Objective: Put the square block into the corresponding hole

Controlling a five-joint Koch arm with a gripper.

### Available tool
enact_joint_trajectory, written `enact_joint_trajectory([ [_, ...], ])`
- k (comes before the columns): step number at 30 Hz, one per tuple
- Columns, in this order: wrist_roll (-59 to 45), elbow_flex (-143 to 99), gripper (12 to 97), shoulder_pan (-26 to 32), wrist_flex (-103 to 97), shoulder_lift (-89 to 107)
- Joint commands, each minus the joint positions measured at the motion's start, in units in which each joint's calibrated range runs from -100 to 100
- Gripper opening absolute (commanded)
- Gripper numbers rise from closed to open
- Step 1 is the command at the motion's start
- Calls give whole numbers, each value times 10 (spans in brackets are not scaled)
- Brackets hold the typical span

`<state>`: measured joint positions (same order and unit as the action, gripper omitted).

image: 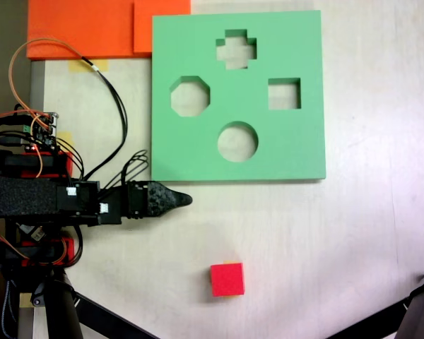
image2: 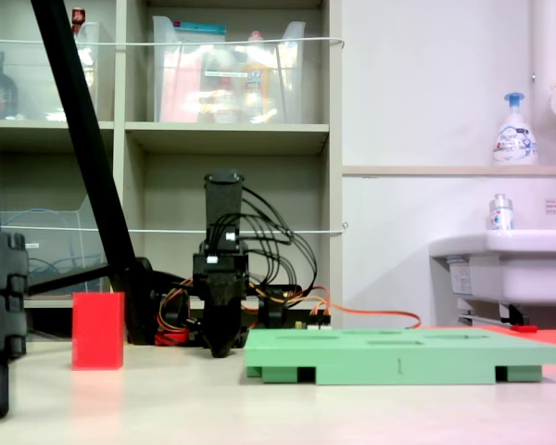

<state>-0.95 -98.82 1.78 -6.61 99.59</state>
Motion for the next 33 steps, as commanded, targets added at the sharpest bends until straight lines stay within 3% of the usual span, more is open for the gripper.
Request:
enact_joint_trajectory([
  [1,0,-12,493,-3,42,4],
  [21,6,-12,489,-4,44,4],
  [28,279,-12,491,-76,-11,4],
  [33,324,-12,442,-114,3,4],
])
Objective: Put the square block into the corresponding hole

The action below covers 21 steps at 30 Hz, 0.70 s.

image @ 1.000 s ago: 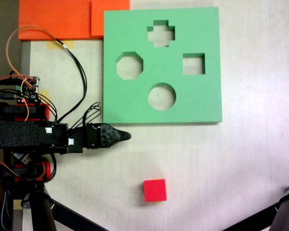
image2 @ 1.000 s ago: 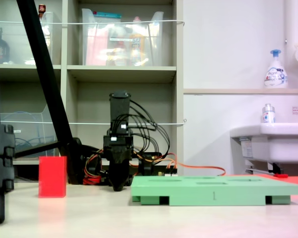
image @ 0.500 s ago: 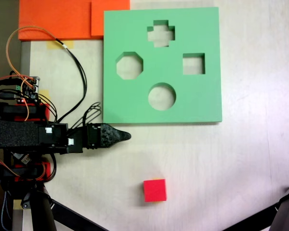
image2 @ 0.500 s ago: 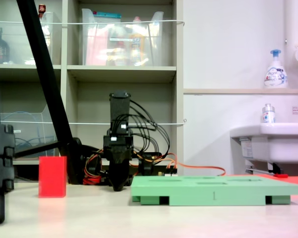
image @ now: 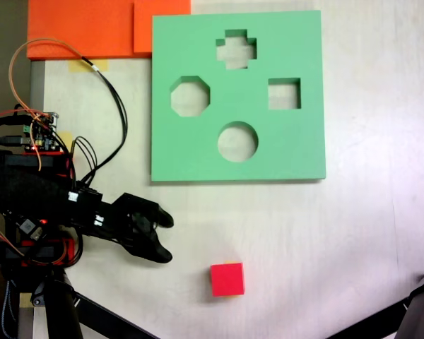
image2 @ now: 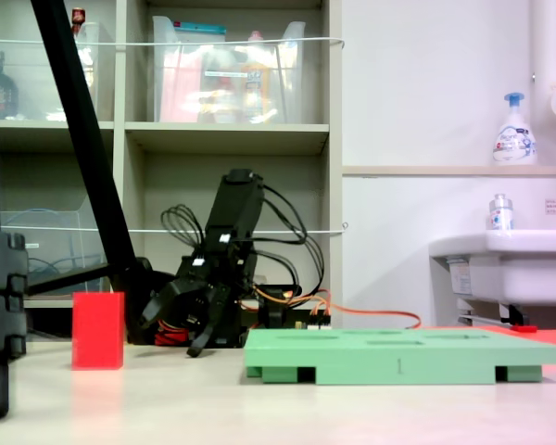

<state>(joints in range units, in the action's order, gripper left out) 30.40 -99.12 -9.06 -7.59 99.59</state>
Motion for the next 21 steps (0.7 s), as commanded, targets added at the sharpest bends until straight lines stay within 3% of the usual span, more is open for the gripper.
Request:
enact_joint_trajectory([
  [1,14,-9,442,-10,21,4],
  [8,45,45,442,-33,163,4],
  [13,57,289,499,-24,521,4],
  [18,82,488,511,-4,700,-8],
  [21,86,645,570,5,804,-138],
])
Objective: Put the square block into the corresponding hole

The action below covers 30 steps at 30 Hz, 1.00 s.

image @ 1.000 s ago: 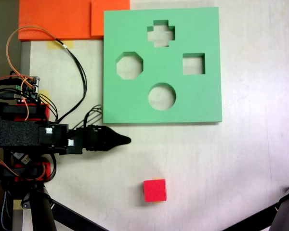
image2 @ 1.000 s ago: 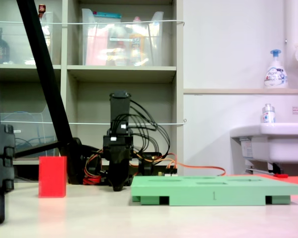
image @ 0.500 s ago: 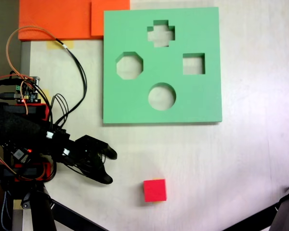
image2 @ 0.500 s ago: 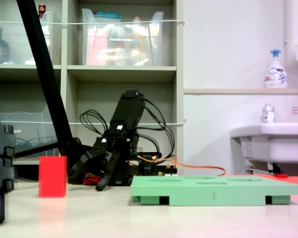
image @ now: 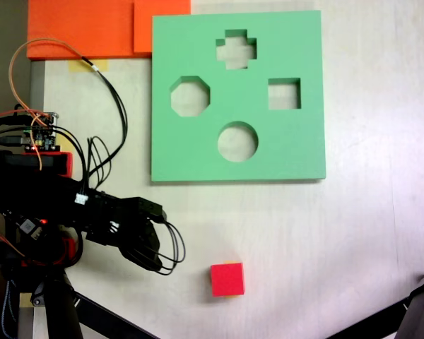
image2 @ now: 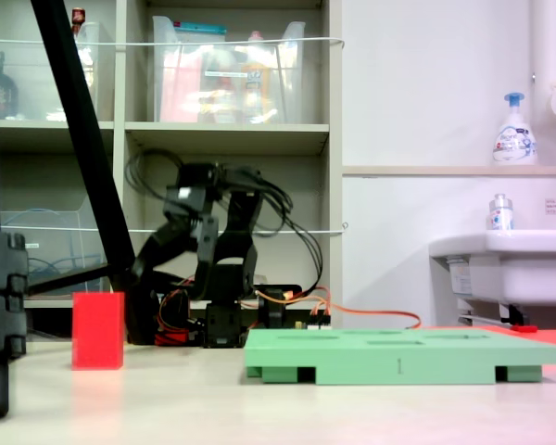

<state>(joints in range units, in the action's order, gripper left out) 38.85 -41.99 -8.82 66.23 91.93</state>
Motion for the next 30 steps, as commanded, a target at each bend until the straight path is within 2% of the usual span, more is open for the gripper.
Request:
enact_joint_trajectory([
  [1,1,131,596,2,100,-115],
  [5,1,349,734,3,216,-340],
  [10,0,511,850,0,272,-521],
  [21,-48,663,850,-20,300,-806],
  [30,-69,672,849,-28,296,-903],
])
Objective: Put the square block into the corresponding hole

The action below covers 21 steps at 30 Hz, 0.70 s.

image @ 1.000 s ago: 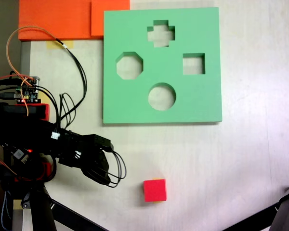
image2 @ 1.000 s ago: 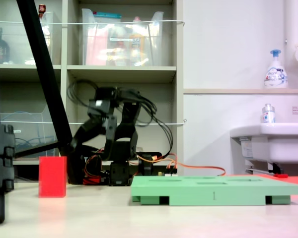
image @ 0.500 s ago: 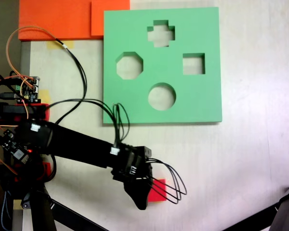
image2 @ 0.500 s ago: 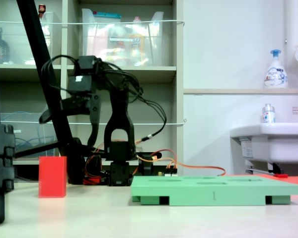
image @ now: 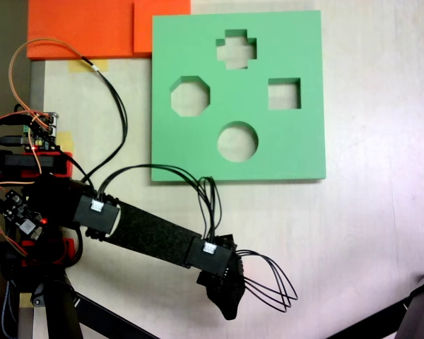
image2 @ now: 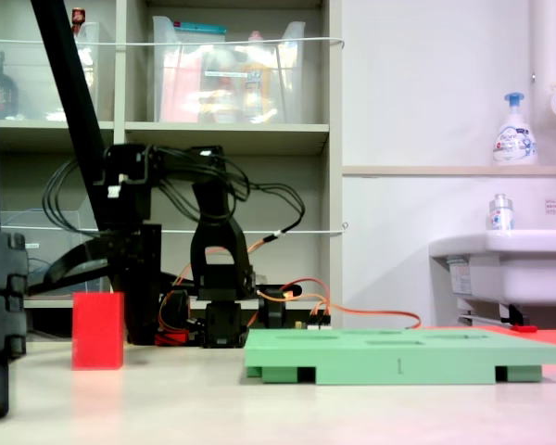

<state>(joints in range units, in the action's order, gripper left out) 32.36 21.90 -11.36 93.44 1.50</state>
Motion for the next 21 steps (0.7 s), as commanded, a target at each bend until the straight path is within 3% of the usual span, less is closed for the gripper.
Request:
enact_joint_trajectory([
  [1,-5,33,849,-3,24,-8],
  [9,-9,33,820,-13,6,-60],
  [18,-12,31,499,-19,-7,-75],
  [21,-16,22,436,-21,-7,-75],
])
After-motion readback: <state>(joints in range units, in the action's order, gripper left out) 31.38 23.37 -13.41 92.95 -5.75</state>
